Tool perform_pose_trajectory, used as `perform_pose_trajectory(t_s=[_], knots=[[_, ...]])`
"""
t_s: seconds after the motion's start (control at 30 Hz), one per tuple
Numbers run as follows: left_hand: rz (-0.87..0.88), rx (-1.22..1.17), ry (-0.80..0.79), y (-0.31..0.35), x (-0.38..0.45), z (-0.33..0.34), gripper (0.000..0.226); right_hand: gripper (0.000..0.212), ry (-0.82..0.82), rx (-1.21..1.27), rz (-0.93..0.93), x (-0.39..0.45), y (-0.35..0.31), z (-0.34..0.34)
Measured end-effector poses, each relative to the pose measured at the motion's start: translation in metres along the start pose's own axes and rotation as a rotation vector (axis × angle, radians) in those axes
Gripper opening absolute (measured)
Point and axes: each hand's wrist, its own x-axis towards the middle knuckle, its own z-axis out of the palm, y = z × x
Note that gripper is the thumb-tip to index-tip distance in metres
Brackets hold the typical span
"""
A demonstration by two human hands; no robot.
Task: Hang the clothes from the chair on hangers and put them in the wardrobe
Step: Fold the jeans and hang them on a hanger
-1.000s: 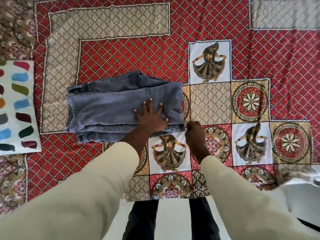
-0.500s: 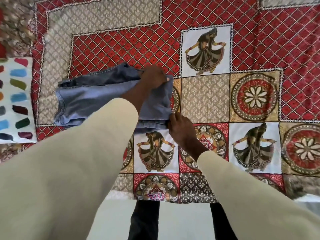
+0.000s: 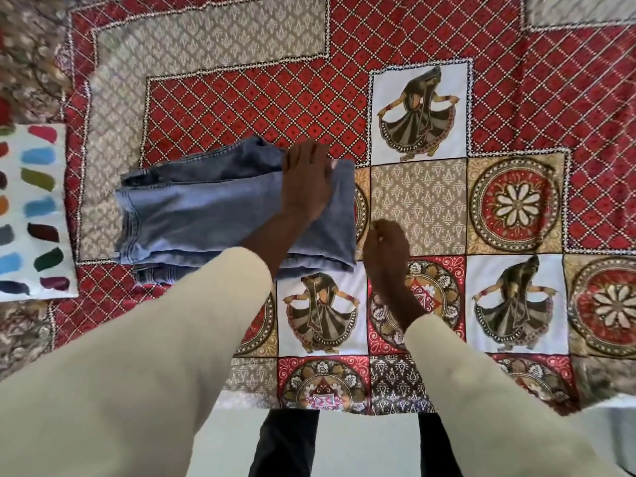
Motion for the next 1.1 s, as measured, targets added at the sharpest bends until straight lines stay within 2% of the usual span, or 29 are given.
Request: perform_pose_trajectory(t_s=[0.07,0.1,0.17,0.2,0.27,0.3,0.33,0.43,0.53,0.63,0.73,0.83,0.97,1.1], knots=[[0.051,-0.008,0.019,-0.005,-0.032,-0.007,0.036,0.032,-0.106,0.134,0.173,0.039,-0.020,0.004],[0.120,-0.009,-0.045,-0.007,-0.050,-0.009,0.046,0.036,-0.194,0.133,0.189,0.057,-0.027,0.008],[0.214,0.068,-0.259,-0.015,-0.083,-0.011,0.080,0.037,-0.303,0.088,0.181,0.083,-0.037,0.018],[0.164,0.115,-0.374,-0.021,-0.094,-0.012,0.097,0.039,-0.305,0.061,0.157,0.093,-0.039,0.021],[-0.099,0.126,-0.543,-0.034,-0.113,-0.013,0.118,0.031,-0.303,-0.009,0.093,0.103,-0.049,0.022],[-0.196,0.104,-0.585,-0.039,-0.118,-0.014,0.122,0.027,-0.274,-0.037,0.049,0.107,-0.050,0.023],[-0.220,0.100,-0.595,-0.046,-0.122,-0.013,0.125,0.024,-0.234,-0.057,0.025,0.109,-0.051,0.026],[-0.183,0.092,-0.647,-0.056,-0.121,-0.009,0.128,0.027,-0.146,-0.049,-0.002,0.103,-0.048,0.036],[-0.186,0.075,-0.735,-0.055,-0.113,-0.011,0.132,0.028,-0.148,-0.050,0.033,0.097,-0.047,0.043],[-0.261,0.002,-0.772,-0.050,-0.103,-0.029,0.121,0.033,-0.206,-0.093,0.034,0.098,-0.049,0.028],[-0.305,-0.107,-0.515,-0.022,-0.094,-0.050,0.077,0.031,-0.160,-0.190,-0.077,0.092,-0.038,-0.008],[-0.266,-0.071,-0.335,0.034,-0.079,-0.046,0.058,0.028,-0.160,-0.342,-0.210,0.081,-0.017,-0.057],[-0.234,-0.098,-0.352,0.130,-0.058,-0.025,0.040,0.031,-0.256,-0.531,-0.301,0.087,0.033,-0.135],[-0.120,-0.134,-0.420,0.255,-0.045,0.014,0.044,0.035,-0.215,-0.566,-0.215,0.106,0.107,-0.258]])
